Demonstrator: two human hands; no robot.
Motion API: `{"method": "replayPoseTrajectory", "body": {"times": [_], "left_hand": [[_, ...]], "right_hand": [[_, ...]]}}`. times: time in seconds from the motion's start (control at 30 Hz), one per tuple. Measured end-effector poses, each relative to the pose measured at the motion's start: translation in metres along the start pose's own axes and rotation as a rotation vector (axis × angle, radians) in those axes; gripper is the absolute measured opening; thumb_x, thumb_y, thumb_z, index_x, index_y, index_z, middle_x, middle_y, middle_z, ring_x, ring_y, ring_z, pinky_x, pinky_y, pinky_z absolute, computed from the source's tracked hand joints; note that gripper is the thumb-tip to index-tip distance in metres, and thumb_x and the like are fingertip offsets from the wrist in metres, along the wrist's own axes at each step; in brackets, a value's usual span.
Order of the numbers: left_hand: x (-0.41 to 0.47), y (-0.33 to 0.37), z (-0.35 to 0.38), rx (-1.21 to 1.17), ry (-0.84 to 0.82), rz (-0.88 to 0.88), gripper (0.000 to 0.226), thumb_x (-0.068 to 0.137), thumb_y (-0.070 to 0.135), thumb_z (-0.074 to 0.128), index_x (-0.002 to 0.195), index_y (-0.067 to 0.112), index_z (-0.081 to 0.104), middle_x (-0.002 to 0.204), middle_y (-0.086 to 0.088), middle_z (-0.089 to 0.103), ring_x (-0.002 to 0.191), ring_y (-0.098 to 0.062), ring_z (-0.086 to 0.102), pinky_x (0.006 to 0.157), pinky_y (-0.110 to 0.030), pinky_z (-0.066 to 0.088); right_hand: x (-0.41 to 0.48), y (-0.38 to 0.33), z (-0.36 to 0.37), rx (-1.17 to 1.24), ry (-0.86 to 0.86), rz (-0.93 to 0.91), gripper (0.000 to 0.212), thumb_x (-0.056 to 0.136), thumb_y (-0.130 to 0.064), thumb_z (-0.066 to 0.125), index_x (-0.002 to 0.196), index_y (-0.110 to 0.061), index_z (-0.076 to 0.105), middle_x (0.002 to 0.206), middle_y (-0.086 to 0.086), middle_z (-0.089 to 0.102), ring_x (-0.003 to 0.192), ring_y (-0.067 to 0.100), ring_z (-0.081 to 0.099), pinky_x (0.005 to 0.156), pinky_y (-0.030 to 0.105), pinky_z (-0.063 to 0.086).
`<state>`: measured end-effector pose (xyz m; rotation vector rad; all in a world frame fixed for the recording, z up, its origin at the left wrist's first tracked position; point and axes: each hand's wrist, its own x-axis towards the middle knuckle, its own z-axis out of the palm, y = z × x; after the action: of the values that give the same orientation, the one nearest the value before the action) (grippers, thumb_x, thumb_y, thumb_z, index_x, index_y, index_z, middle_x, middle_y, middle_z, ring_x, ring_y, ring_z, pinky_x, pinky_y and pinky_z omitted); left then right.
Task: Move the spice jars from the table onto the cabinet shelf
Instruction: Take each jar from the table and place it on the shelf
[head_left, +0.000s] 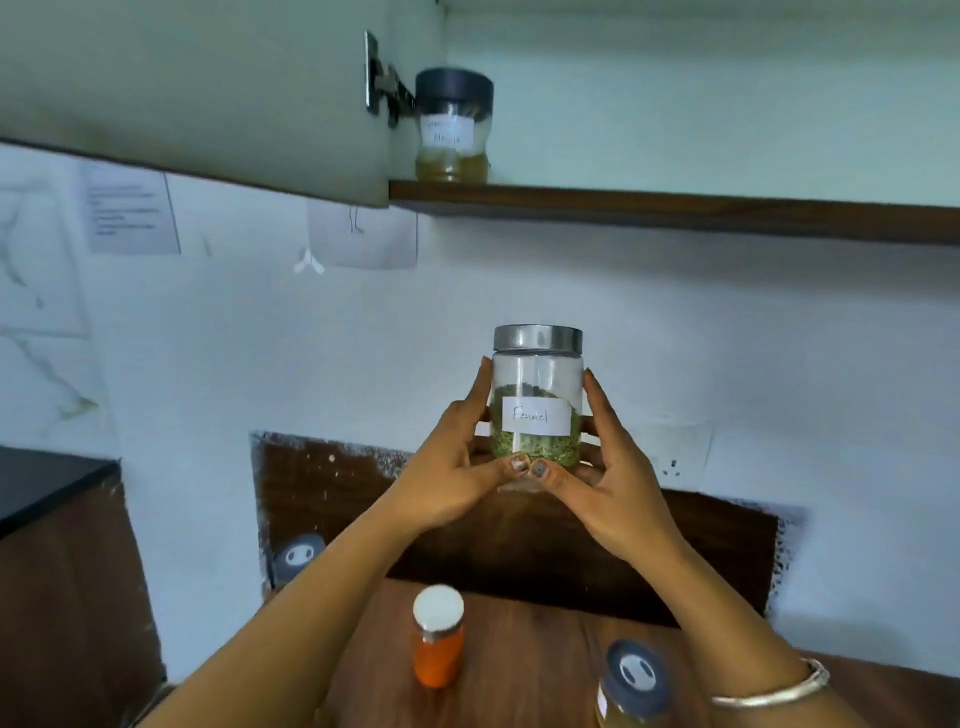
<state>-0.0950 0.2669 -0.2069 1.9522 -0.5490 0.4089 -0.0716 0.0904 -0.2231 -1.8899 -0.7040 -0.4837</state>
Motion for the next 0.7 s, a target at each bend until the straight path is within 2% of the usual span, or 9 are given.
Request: {"method": "replayPoseTrajectory", "body": {"times": [0.1,0.17,0.27,0.4,0.5,0.63,0.7], "left_hand": [[0.029,0.01,-0.018,0.083,0.041,0.094,0.085,0.079,0.052,0.059,0.136,0.055,-0.004,0.143,0.003,0.031,0.122,-0.014,0.046,0.096,-0.022,0.044],[0.048,0.018,-0.031,0.12,0.065,0.147,0.085,0.082,0.046,0.059,0.14,0.052,-0.004,0.141,-0.001,0.033,0.121,-0.016,0.048,0.096,-0.024,0.045],[0.081,0.035,-0.05,0.104,0.119,0.231,0.084,0.086,0.029,0.061,0.142,0.048,0.001,0.137,0.0,0.04,0.118,-0.015,0.052,0.094,-0.024,0.048],[0.123,0.056,-0.066,0.088,0.223,0.304,0.074,0.085,0.021,0.063,0.143,0.035,0.019,0.127,0.009,0.049,0.108,-0.008,0.055,0.079,-0.009,0.049],[0.151,0.066,-0.077,0.079,0.308,0.302,0.062,0.085,0.015,0.064,0.138,0.021,0.03,0.134,0.001,0.051,0.114,-0.012,0.054,0.09,-0.023,0.051],[0.184,0.078,-0.088,0.058,0.34,0.352,0.048,0.086,0.014,0.063,0.128,0.018,0.039,0.121,0.006,0.056,0.098,0.002,0.056,0.08,-0.01,0.049],[0.198,0.08,-0.091,0.04,0.365,0.367,0.046,0.087,0.012,0.062,0.128,0.018,0.04,0.115,0.008,0.056,0.096,0.002,0.056,0.079,-0.011,0.049]], "right_hand": [[0.034,-0.012,-0.002,-0.038,0.054,-0.029,0.085,0.068,-0.052,0.062,0.127,-0.064,0.003,0.145,-0.011,0.036,0.113,-0.004,0.046,0.076,0.001,0.041],[0.058,-0.02,-0.005,-0.066,0.093,-0.073,0.086,0.073,-0.044,0.066,0.13,-0.06,0.004,0.14,-0.013,0.04,0.101,-0.011,0.048,0.067,-0.001,0.041],[0.096,-0.035,-0.015,-0.076,0.153,-0.174,0.088,0.076,-0.037,0.07,0.136,-0.052,0.008,0.126,-0.018,0.043,0.095,-0.012,0.051,0.066,0.002,0.045],[0.144,-0.057,-0.027,-0.088,0.241,-0.279,0.087,0.077,-0.037,0.071,0.142,-0.046,0.013,0.12,-0.02,0.047,0.091,-0.014,0.053,0.065,0.001,0.045],[0.173,-0.069,-0.035,-0.104,0.288,-0.308,0.089,0.077,-0.041,0.07,0.146,-0.04,0.014,0.119,-0.022,0.047,0.091,-0.015,0.052,0.066,0.003,0.043],[0.209,-0.077,-0.046,-0.144,0.342,-0.343,0.086,0.078,-0.04,0.071,0.145,-0.041,0.018,0.105,-0.035,0.047,0.085,-0.013,0.057,0.064,0.003,0.044],[0.223,-0.079,-0.048,-0.174,0.369,-0.34,0.085,0.078,-0.04,0.071,0.144,-0.04,0.019,0.103,-0.03,0.049,0.083,-0.007,0.057,0.064,0.007,0.043]]}}
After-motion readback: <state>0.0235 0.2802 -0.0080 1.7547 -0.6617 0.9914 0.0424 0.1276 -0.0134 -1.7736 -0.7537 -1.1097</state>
